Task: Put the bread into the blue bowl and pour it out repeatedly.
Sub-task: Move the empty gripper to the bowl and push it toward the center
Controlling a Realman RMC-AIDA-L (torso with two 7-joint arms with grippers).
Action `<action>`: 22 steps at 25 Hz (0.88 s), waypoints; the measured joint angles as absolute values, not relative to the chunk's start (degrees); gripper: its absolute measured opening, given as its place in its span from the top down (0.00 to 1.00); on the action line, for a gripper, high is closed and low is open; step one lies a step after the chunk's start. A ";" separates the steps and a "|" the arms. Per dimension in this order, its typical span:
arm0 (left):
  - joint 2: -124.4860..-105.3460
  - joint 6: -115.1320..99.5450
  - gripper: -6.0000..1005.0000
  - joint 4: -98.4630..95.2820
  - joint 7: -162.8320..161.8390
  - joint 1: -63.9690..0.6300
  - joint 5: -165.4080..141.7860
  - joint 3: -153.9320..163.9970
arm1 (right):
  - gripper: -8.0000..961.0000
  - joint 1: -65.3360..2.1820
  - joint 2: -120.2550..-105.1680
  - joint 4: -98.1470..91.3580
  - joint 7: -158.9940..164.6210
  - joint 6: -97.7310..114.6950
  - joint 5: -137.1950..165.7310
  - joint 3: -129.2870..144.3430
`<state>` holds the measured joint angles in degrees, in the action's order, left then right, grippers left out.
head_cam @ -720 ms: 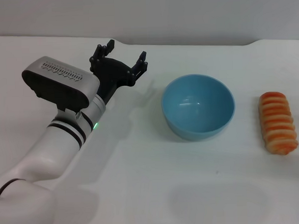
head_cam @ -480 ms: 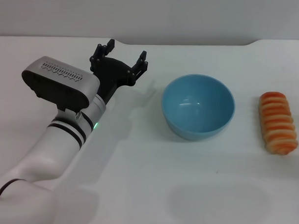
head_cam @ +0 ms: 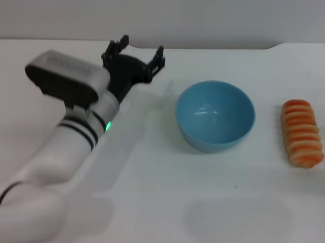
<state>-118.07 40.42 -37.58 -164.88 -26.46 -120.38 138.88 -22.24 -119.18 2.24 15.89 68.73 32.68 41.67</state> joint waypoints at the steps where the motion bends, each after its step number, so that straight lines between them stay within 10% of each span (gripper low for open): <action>1: -118.07 40.42 0.18 -37.58 -164.88 -26.46 -120.38 138.88 | 0.27 -22.24 -119.18 2.23 15.90 68.74 32.68 41.59; 9: -115.59 15.84 0.22 -51.33 -164.76 -25.90 -126.51 124.94 | 0.27 -22.12 -119.18 2.19 15.91 69.13 32.68 41.26; 22: -117.75 -34.84 0.16 -65.82 -156.72 -27.91 -129.16 97.00 | 0.27 -21.88 -119.09 2.19 15.90 69.28 32.68 41.21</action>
<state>-117.75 -34.84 -65.82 -156.72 -27.91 -129.16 97.00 -21.88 -119.09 2.19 15.90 69.28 32.68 41.22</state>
